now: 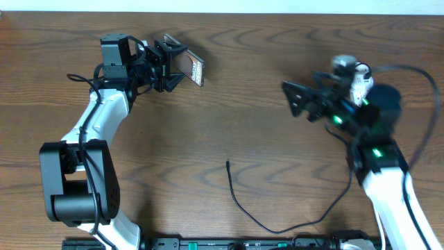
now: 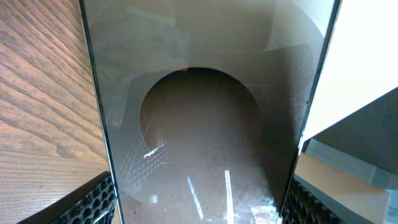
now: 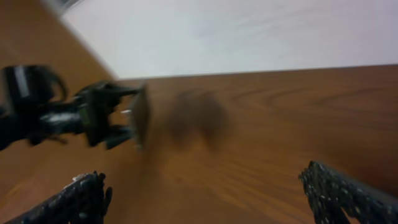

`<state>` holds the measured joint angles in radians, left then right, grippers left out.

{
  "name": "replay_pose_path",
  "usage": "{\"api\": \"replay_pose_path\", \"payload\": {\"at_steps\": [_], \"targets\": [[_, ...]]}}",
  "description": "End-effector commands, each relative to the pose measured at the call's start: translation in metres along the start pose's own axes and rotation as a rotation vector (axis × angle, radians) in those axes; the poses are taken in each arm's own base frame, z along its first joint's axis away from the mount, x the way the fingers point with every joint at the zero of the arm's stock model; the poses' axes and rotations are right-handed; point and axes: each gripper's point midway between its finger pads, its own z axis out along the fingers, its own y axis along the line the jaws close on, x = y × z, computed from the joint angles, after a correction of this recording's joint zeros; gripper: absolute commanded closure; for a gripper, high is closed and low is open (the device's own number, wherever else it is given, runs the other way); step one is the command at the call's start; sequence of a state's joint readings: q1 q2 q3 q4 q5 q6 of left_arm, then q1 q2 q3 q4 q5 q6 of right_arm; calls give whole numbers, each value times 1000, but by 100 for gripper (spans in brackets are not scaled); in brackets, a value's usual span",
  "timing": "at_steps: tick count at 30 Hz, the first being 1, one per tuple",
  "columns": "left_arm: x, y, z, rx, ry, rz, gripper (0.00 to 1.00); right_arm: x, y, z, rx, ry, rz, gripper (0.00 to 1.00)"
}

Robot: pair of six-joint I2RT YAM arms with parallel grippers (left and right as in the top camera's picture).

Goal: Plug charger to phone and switch on socket
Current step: 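Move the right gripper to the phone's right edge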

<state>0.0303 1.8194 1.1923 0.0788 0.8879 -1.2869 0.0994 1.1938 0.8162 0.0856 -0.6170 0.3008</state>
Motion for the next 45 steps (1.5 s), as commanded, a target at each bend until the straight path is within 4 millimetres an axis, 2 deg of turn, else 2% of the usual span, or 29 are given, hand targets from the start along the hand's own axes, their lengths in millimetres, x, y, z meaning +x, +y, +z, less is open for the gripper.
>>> {"api": "replay_pose_path", "payload": {"at_steps": [1,5,8,14,20,27,32,38,45], "targets": [[7,-14,-1,20,-13,18,93,11,37,36,-210,76,-11,1],[13,-14,4,16,-1,12,93,17,53,65,-317,58,-69,1],[15,-14,5,15,4,11,93,26,52,81,-326,56,-78,1],[21,-14,9,11,18,16,93,55,55,98,-347,130,-32,1],[42,-14,22,-2,61,32,93,65,66,104,-370,147,-38,1],[68,-13,36,-18,115,38,93,63,61,107,-334,136,-38,1],[84,-12,44,-27,146,50,93,63,56,109,-299,132,-34,6],[94,-12,48,-32,165,41,93,64,46,112,-238,129,-6,16],[104,-12,54,-35,178,57,92,64,44,116,-190,121,49,15]]}}
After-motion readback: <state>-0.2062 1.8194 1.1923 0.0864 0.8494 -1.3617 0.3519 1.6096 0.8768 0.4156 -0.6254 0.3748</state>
